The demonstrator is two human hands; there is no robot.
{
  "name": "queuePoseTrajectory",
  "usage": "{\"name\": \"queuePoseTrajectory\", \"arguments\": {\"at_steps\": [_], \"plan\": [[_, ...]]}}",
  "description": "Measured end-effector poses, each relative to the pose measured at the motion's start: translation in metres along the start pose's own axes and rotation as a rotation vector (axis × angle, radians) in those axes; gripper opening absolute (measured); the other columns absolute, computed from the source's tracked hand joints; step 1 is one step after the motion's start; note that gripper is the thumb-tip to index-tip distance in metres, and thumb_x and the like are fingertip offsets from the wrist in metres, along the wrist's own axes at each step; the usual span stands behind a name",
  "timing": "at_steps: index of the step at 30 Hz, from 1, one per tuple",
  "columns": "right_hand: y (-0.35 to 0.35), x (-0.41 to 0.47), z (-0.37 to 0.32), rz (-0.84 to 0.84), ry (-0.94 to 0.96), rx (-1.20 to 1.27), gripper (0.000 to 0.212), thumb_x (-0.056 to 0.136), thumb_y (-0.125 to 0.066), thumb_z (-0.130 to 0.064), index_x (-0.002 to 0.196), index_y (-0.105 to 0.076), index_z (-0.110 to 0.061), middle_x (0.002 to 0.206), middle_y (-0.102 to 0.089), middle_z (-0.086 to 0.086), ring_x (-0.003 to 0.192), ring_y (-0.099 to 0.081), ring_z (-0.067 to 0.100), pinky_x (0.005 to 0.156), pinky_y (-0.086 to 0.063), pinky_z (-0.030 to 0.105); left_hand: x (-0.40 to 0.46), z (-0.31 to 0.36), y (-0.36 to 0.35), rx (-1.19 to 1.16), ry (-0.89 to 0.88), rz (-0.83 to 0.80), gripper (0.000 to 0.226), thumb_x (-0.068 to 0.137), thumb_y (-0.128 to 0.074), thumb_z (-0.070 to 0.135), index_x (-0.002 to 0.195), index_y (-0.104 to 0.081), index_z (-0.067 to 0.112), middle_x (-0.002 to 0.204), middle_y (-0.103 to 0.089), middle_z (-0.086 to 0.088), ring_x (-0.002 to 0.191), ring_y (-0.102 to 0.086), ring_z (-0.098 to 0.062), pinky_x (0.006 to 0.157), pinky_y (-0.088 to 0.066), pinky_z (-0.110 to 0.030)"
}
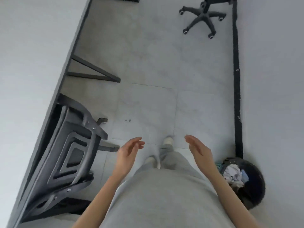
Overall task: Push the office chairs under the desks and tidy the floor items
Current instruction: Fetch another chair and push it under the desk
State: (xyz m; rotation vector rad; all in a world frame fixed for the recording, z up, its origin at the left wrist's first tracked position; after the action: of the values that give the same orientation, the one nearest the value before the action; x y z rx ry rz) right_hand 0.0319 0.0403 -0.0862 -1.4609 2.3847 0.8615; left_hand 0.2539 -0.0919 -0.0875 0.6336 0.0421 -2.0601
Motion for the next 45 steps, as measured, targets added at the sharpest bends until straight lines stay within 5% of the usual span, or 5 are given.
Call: {"name": "queuePoseTrajectory", "arguments": {"at_steps": [9,16,23,39,45], "plan": [[0.128,0.037,0.064,0.419,-0.183,0.242,0.033,0.092,-0.048,-0.001,0.117,-0.056,-0.021,0.107,-0.062,-0.015,0.095,-0.054,-0.02,0.086,-0.042,0.003,0.146,0.128,-0.159,0.156,-0.193,-0.359,0.033,0.096,-0.041,0.006,0.103,-0.06,0.032,0.09,-0.071,0.019,0.088,-0.067,-0.009,0.079,-0.05,-0.017],[0.277,0.172,0.021,0.375,-0.07,0.301,0.029,0.093,-0.049,-0.007,0.115,-0.056,-0.025,0.112,-0.065,-0.007,0.108,-0.058,0.003,0.094,-0.044,0.018,0.229,0.2,-0.256,0.143,-0.172,-0.294,0.032,0.096,-0.04,0.004,0.104,-0.061,0.027,0.09,-0.072,0.017,0.087,-0.067,-0.01,0.08,-0.051,-0.023],[0.406,0.306,-0.043,0.413,0.062,0.318,0.03,0.094,-0.046,-0.006,0.12,-0.056,-0.018,0.109,-0.063,-0.012,0.098,-0.054,-0.018,0.081,-0.04,0.0,0.321,0.247,-0.305,0.089,-0.05,-0.143,0.036,0.095,-0.037,0.001,0.098,-0.063,0.026,0.083,-0.074,0.01,0.082,-0.068,-0.013,0.078,-0.051,-0.027],[0.632,0.559,-0.026,0.502,-0.183,0.301,0.029,0.092,-0.049,-0.004,0.111,-0.06,-0.022,0.106,-0.066,-0.01,0.095,-0.057,-0.014,0.078,-0.042,0.0,0.661,0.541,-0.564,0.147,-0.316,-0.338,0.032,0.095,-0.04,0.005,0.099,-0.059,0.03,0.091,-0.07,0.009,0.08,-0.066,-0.003,0.078,-0.049,-0.02],[0.719,0.682,-0.049,0.446,-0.154,0.27,0.029,0.092,-0.048,-0.006,0.107,-0.059,-0.028,0.107,-0.067,-0.005,0.101,-0.06,-0.002,0.08,-0.044,0.008,0.739,0.572,-0.63,0.134,-0.266,-0.298,0.031,0.095,-0.041,0.007,0.1,-0.059,0.032,0.093,-0.07,0.007,0.083,-0.066,-0.005,0.077,-0.05,-0.018]]}}
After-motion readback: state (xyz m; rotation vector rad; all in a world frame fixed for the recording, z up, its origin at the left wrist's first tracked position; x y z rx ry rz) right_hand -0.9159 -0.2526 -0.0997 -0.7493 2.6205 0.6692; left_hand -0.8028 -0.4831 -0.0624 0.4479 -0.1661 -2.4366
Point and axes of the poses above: each hand's wrist, its own x-axis towards the middle knuckle, its own y-axis out of the back of the hand, z = x × y, the point moved 5 cm from there along x, towards the middle knuckle
